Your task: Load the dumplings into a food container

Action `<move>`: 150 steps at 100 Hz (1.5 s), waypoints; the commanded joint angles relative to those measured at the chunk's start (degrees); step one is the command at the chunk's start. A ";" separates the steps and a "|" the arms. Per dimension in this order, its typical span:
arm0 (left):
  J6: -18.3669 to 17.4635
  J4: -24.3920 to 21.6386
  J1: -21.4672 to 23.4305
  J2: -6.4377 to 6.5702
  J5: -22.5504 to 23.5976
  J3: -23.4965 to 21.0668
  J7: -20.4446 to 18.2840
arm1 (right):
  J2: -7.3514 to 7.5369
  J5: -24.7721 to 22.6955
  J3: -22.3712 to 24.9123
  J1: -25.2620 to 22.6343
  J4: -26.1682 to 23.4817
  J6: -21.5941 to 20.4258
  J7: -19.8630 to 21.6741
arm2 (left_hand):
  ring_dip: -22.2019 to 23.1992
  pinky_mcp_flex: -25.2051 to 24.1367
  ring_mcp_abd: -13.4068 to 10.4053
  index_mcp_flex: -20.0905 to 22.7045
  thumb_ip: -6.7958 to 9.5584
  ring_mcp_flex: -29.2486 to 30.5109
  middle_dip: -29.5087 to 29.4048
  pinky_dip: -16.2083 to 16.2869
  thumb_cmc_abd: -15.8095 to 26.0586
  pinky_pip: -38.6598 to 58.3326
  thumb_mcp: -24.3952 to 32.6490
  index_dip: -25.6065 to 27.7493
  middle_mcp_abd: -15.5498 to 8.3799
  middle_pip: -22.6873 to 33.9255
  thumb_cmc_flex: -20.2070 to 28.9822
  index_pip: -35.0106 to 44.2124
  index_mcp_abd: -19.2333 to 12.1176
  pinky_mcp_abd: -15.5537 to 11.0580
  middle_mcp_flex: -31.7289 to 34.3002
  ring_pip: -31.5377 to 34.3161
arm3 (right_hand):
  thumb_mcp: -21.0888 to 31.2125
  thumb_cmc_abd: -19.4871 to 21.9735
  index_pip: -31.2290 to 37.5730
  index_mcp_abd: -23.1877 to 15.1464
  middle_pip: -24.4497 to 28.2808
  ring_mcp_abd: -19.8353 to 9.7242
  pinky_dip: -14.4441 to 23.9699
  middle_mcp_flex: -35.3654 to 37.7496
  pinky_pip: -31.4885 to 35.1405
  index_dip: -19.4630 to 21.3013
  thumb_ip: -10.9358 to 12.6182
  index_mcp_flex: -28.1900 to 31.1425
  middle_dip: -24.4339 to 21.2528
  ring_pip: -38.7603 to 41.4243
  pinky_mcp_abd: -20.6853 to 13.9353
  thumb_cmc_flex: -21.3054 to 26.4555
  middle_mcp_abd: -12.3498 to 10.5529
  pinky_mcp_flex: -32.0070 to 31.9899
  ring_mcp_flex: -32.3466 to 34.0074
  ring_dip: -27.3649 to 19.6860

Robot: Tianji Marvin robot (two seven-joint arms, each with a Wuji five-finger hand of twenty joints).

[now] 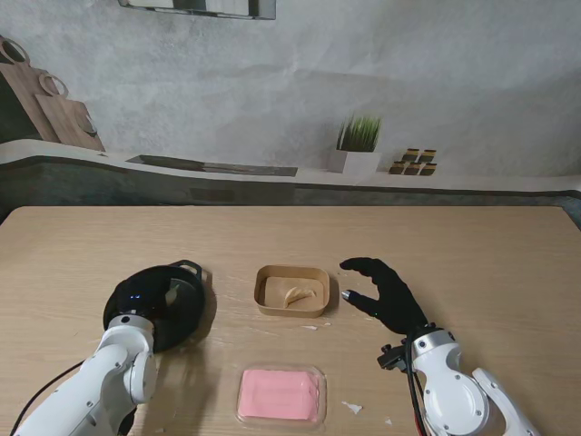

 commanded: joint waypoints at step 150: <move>-4.98 1.96 -15.79 -5.44 -19.84 23.58 2.37 | -0.71 0.39 1.89 -1.92 -1.08 -1.79 -0.53 | 2.62 0.27 -0.04 3.11 1.66 0.86 3.61 -0.15 2.74 0.69 4.78 3.40 -4.60 5.43 3.02 6.54 -7.29 -0.02 5.30 -2.66 | -0.08 0.65 0.38 -1.21 1.09 -0.26 0.83 0.17 0.64 0.04 2.05 0.29 0.32 0.65 0.05 -0.90 0.35 0.27 0.34 0.61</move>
